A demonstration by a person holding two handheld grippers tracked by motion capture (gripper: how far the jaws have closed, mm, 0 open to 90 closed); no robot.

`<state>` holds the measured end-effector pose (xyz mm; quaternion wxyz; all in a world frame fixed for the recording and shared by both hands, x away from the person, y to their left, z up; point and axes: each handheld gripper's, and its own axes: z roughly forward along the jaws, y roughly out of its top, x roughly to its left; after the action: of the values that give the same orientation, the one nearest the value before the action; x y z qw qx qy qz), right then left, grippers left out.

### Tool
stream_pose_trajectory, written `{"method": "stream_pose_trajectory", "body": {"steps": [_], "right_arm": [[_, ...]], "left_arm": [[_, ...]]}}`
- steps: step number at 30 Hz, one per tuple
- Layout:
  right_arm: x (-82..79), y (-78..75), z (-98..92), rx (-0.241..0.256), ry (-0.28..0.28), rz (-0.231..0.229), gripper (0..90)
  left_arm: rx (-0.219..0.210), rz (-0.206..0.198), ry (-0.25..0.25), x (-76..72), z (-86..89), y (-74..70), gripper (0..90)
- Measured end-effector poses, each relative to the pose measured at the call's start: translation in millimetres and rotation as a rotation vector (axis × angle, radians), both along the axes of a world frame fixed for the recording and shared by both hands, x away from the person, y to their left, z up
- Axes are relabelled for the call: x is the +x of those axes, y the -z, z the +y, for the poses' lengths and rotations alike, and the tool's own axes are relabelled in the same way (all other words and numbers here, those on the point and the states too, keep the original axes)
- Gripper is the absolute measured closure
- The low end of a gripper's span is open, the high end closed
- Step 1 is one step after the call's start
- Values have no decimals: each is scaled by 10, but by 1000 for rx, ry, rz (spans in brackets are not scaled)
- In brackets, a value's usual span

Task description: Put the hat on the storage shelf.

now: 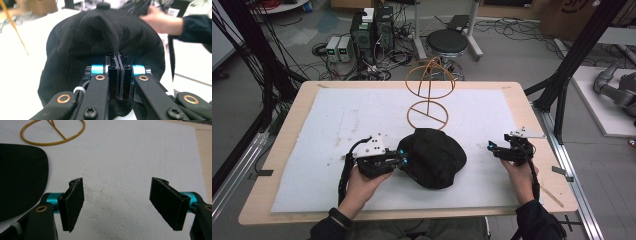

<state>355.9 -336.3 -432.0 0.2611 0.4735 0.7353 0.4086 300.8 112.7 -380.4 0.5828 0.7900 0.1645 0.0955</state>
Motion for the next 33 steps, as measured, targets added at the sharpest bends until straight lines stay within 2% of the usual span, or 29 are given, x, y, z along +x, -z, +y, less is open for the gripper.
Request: {"method": "stream_pose_trajectory", "body": {"steps": [2,6,12,13,18,21,27,29,33], "right_arm": [[-2,-2,4,-1,1,1,272],[-3,-4,9,-2,-2,1,272],[-5,-6,6,-2,5,1,272],[-5,-6,8,-2,4,-1,272],[-5,-8,8,-4,3,-3,272],[-9,-10,7,-2,7,0,272],[-24,-19,-7,1,14,-5,273],[-33,-20,-23,-1,17,-9,273],[-57,-25,-58,5,28,-8,273]], "left_arm": [[-21,-21,18,32,-17,-81,884],[-37,-38,46,78,-48,-164,885],[-60,-50,85,179,-122,-321,885],[-75,-49,103,231,-159,-397,885],[-73,-59,144,299,-256,-530,885],[-60,-83,182,370,-412,-671,885],[-96,-79,258,555,-679,-862,885],[-91,-81,264,579,-715,-889,885],[-88,-82,303,729,-926,-1022,885]]}}
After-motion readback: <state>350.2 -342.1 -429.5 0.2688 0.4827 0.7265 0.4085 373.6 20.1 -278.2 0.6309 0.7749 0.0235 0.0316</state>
